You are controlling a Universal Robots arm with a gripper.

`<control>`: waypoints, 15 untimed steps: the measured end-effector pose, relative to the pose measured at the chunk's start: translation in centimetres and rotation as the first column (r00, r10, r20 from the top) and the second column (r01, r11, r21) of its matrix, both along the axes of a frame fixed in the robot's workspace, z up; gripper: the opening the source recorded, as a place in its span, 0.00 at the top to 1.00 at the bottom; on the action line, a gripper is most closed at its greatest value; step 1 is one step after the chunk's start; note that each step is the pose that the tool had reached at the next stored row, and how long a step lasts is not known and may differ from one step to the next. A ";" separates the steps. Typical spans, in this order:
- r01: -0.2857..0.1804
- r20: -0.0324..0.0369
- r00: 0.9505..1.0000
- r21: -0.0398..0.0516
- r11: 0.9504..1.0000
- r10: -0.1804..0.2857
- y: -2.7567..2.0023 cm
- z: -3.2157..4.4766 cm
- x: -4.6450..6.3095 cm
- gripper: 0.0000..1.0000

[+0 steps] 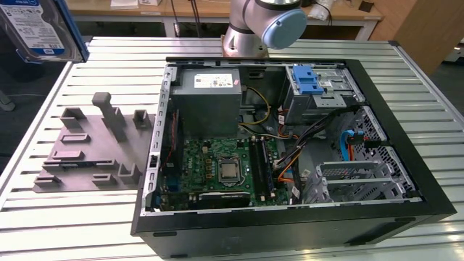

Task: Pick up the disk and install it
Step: 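Pick up the disk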

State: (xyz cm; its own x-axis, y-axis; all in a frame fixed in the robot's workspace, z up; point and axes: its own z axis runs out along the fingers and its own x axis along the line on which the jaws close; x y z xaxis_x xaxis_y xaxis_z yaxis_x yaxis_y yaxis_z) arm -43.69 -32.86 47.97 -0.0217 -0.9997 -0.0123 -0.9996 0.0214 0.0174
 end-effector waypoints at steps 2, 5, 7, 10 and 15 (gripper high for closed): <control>0.000 0.000 1.000 0.000 1.000 0.000 -0.20 0.00 0.0 0.64; 0.000 0.000 1.000 0.000 1.000 0.000 -0.55 0.00 0.0 0.64; 0.000 0.000 1.000 0.000 1.000 0.000 -0.74 0.00 0.0 0.64; 0.000 0.000 1.000 0.000 1.000 0.000 -0.75 0.00 0.0 0.64; 0.000 0.000 1.000 0.000 1.000 0.000 -0.76 0.00 0.0 0.64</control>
State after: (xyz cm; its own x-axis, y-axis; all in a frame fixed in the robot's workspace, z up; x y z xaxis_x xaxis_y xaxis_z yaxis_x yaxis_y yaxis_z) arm -43.69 -33.62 47.97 -0.0216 -0.9997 -0.0123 -0.9996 0.0214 0.0174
